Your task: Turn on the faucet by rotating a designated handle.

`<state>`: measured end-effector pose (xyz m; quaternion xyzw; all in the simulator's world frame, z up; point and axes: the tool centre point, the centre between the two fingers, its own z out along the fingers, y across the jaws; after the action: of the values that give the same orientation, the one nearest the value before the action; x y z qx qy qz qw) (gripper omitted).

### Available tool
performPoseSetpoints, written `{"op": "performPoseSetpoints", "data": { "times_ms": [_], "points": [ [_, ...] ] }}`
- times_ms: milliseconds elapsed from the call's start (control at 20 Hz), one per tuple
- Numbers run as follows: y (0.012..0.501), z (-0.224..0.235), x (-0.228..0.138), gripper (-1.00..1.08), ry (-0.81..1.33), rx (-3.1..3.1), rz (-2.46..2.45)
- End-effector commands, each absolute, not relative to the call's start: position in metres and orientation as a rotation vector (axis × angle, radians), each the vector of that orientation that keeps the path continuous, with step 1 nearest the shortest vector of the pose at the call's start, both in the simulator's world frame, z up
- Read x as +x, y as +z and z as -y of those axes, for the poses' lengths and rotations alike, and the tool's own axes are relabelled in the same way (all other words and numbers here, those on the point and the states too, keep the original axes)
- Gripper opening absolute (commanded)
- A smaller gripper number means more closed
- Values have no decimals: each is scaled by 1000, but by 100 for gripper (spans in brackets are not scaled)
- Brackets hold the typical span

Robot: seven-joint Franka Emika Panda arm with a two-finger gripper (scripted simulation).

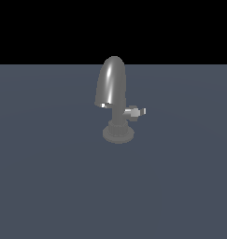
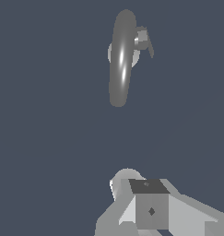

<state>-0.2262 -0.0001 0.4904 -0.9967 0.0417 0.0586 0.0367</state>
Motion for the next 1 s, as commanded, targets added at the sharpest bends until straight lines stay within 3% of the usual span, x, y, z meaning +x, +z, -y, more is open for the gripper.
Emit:
{"op": "performPoseSetpoints", "data": {
  "times_ms": [0,950],
  "points": [
    [490,-2,-216,-100,228,-3039,-175],
    [469,-1,-118,-100,659,-2761,-601]
  ]
}}
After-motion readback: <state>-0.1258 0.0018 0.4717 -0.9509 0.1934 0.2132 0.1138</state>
